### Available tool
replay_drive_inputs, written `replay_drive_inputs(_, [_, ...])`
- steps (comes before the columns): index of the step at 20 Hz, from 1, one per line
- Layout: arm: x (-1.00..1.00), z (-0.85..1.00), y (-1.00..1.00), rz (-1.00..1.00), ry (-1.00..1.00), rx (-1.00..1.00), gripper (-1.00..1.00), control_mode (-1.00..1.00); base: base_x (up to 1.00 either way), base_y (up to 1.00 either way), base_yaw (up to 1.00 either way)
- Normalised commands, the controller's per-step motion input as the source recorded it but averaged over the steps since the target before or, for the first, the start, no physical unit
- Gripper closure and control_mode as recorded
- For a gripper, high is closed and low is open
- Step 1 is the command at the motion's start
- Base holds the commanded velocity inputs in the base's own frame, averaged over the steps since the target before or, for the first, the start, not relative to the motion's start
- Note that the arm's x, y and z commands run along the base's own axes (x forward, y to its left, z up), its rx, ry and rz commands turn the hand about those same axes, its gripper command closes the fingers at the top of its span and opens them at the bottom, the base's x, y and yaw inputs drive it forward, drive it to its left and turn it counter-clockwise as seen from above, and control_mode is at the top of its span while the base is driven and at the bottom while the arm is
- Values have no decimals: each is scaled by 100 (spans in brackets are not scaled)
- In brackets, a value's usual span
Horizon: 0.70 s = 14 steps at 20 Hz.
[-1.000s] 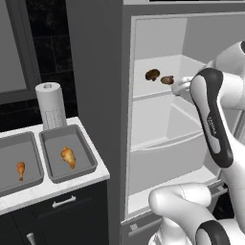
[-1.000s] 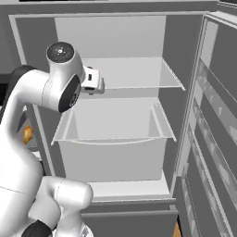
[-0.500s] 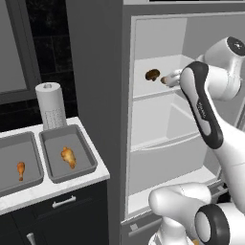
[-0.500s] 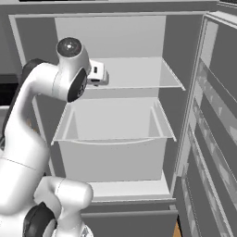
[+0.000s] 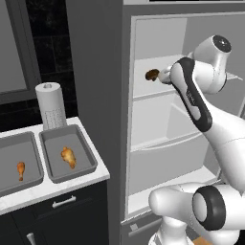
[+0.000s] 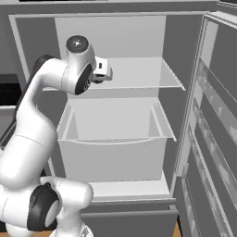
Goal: Place one mushroom and one chicken drumstick in each tupperware on the nearby counter, to pack two identical lunches.
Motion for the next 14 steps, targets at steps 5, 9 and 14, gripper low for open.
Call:
replay_drive_inputs(5, [30,-31,0,0,0,-4,-100,-100,0,0,0])
replay_drive_inputs(9, [42,-13,0,0,0,0,-100,-100,0,0,0])
replay_drive_inputs(14, [42,-1,0,0,0,0,-100,-100,0,0,0])
